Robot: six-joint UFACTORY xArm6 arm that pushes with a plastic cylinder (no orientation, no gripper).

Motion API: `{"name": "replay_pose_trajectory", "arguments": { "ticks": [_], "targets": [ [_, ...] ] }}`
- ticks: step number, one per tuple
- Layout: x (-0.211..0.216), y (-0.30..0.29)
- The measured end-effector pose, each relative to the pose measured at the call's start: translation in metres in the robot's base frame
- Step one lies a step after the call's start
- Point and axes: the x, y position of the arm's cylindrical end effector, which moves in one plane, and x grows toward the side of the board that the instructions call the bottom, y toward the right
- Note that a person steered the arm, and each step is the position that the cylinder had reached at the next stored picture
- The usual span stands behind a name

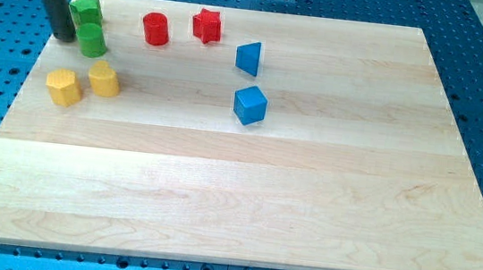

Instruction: Push the green blocks towards the top left corner of the board

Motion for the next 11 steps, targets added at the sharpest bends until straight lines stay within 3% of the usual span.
{"name": "replay_pose_trajectory", "arguments": {
  "ticks": [2,4,5,6,7,8,10,11],
  "targets": [
    [-0.033,0.041],
    [-0.045,0.042],
    [-0.002,-0.004],
    [0.058,0.022],
    [0.045,0.043],
    [0.003,0.045],
    [0.008,0.087],
    [-0.015,0.103]
  ]
}}
